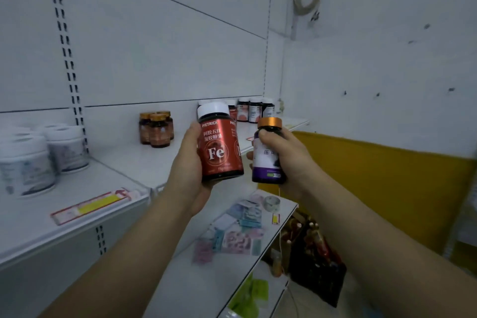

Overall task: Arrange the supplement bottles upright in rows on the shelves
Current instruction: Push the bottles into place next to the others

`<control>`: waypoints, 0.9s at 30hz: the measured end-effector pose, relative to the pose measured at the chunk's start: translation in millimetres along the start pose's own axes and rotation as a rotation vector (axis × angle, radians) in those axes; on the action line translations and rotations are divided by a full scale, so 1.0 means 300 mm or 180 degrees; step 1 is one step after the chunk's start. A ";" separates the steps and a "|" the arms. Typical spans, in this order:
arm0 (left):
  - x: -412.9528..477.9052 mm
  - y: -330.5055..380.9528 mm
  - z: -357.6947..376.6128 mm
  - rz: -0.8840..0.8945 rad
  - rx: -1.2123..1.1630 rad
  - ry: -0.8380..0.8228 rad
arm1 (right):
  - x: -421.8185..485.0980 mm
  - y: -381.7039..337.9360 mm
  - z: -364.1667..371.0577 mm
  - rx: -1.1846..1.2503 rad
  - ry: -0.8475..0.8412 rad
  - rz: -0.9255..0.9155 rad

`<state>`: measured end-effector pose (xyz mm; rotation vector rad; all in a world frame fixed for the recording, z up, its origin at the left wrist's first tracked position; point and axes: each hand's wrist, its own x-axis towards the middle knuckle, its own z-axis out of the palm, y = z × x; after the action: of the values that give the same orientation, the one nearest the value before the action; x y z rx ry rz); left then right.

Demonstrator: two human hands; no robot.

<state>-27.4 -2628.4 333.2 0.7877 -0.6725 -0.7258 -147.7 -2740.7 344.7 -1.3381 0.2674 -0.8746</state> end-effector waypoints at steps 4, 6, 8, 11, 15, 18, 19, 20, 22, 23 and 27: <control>0.257 -0.070 0.022 0.0307 0.0477 0.0428 | 0.279 0.040 -0.109 -0.0203 -0.0024 -0.0079; 0.358 -0.097 0.041 0.0384 0.0730 0.0660 | 0.405 0.051 -0.151 -0.0271 -0.0034 -0.0127; 0.447 -0.128 0.044 0.0448 0.0947 0.0845 | 0.528 0.071 -0.186 -0.0317 -0.0080 -0.0149; 0.550 -0.169 0.033 0.0569 0.1305 0.1018 | 0.697 0.116 -0.227 -0.0462 -0.0196 -0.0137; 0.656 -0.191 0.041 0.0706 0.1619 0.1278 | 0.919 0.183 -0.282 -0.0587 -0.0464 -0.0199; 0.745 -0.210 0.078 0.0758 0.2017 0.1485 | 1.092 0.232 -0.344 -0.0701 -0.0761 -0.0240; 0.766 -0.205 0.089 0.0723 0.2186 0.1469 | 1.133 0.248 -0.358 -0.0748 -0.0770 -0.0255; 0.794 -0.208 0.102 0.0667 0.2377 0.1482 | 1.180 0.265 -0.374 -0.0767 -0.0827 -0.0258; 0.861 -0.238 0.131 0.0522 0.2481 0.1694 | 1.264 0.295 -0.411 -0.0764 -0.1066 -0.0204; 0.892 -0.253 0.144 0.0426 0.2442 0.1792 | 1.294 0.310 -0.427 -0.0753 -0.1161 -0.0170; 0.986 -0.325 0.163 0.0238 0.2502 0.2051 | 1.359 0.358 -0.464 -0.0545 -0.1488 -0.0029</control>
<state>74.1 -2926.0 356.5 1.6157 -0.3743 -0.0797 78.3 -3122.9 334.2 -1.6610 -0.0299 -0.5321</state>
